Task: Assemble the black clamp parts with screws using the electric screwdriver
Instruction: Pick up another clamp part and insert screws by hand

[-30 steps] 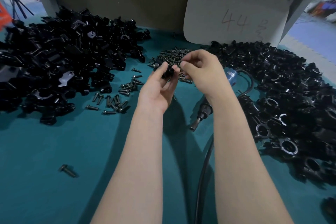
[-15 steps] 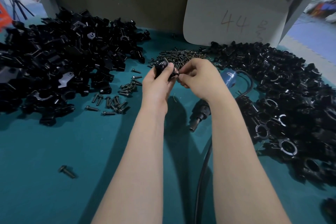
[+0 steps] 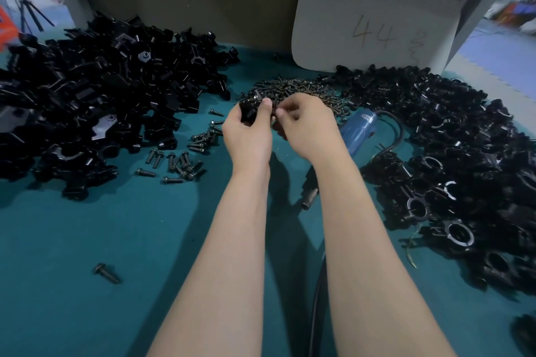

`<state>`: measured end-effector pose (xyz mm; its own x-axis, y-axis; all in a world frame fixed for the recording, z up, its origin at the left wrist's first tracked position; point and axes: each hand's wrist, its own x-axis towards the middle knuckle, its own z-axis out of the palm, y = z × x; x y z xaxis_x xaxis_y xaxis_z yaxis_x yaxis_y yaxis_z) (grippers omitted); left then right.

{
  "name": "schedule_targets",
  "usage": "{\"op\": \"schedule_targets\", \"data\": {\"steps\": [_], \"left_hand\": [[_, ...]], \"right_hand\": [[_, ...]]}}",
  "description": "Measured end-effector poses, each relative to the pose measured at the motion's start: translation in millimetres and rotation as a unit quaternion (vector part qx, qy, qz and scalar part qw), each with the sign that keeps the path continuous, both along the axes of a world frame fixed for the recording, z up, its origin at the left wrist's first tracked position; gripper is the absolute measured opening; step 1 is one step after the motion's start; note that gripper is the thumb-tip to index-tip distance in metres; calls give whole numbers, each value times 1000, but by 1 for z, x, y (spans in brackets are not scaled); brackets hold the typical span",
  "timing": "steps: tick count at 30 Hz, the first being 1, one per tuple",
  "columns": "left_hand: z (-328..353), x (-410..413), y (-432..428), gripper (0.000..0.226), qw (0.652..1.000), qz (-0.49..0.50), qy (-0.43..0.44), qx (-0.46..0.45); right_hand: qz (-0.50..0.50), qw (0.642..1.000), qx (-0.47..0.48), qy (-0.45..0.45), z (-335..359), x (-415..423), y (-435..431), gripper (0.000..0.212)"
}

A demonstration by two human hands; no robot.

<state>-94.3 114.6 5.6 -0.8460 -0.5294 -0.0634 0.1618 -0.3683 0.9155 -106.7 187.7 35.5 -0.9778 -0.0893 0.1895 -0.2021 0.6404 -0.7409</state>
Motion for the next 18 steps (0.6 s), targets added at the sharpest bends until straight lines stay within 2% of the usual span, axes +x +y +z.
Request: {"op": "schedule_targets", "data": {"steps": [6, 9, 11, 15, 18], "left_hand": [[0, 0, 2, 15, 1000, 0, -14, -23], [1, 0, 1, 15, 999, 3, -17, -34], [2, 0, 1, 14, 999, 3, -18, -39], [3, 1, -1, 11, 1000, 2, -21, -16], [3, 1, -2, 12, 1000, 0, -22, 11]], "right_hand": [[-6, 999, 24, 26, -4, 0, 0, 6], [-8, 996, 80, 30, -7, -1, 0, 21], [-1, 996, 87, 36, -9, 0, 0, 31], [11, 997, 77, 20, -7, 2, 0, 37], [22, 998, 56, 2, -1, 1, 2, 22]]}}
